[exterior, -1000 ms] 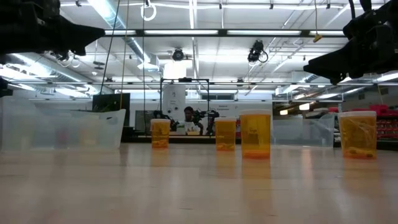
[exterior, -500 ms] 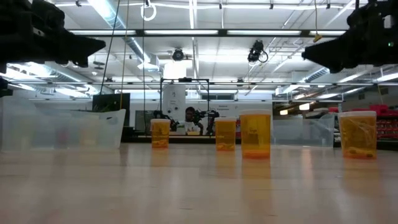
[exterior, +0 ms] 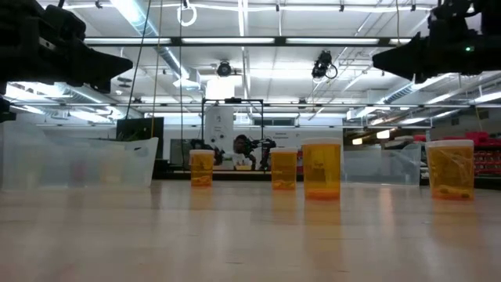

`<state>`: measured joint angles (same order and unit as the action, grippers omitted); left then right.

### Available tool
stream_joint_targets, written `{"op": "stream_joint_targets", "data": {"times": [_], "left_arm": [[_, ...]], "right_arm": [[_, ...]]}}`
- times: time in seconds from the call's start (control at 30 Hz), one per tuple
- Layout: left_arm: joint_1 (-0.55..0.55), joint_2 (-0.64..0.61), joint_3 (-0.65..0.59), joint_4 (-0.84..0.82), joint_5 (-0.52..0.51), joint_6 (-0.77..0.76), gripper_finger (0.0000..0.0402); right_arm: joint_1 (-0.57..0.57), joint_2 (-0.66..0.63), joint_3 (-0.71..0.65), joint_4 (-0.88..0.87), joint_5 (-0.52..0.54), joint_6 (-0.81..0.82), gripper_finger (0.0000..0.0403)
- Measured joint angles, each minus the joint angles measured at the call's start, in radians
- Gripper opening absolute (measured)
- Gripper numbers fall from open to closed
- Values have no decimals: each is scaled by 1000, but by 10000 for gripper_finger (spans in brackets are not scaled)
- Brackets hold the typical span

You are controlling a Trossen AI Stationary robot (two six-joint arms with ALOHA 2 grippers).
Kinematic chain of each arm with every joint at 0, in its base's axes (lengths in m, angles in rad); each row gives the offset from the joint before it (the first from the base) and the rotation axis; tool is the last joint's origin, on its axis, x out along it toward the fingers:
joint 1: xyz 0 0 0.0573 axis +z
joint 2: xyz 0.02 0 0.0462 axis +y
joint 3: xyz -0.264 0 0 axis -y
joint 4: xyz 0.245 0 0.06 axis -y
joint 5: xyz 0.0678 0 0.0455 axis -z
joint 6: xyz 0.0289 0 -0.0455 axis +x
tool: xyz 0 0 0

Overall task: Pick and place medicine bottles into bin by pill shape (circle, oval)
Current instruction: Put the large orange pill bottle into the right transparent bin

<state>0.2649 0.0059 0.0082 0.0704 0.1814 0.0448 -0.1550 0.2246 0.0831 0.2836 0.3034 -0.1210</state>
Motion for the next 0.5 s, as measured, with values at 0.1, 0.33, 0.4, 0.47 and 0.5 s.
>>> {"op": "stream_joint_targets", "data": {"times": [0.1,0.33,0.4,0.47,0.5], "left_arm": [[0,0,0,0,0,0,23],[0,0,0,0,0,0,34],[0,0,0,0,0,0,36],[0,0,0,0,0,0,35],[0,0,0,0,0,0,34]], "right_arm": [[-34,94,25,0,-64,68,178],[-71,360,83,29,-120,86,177],[-86,440,125,30,-122,72,177],[-100,521,178,29,-138,72,177],[-104,561,205,30,-153,75,177]]}}
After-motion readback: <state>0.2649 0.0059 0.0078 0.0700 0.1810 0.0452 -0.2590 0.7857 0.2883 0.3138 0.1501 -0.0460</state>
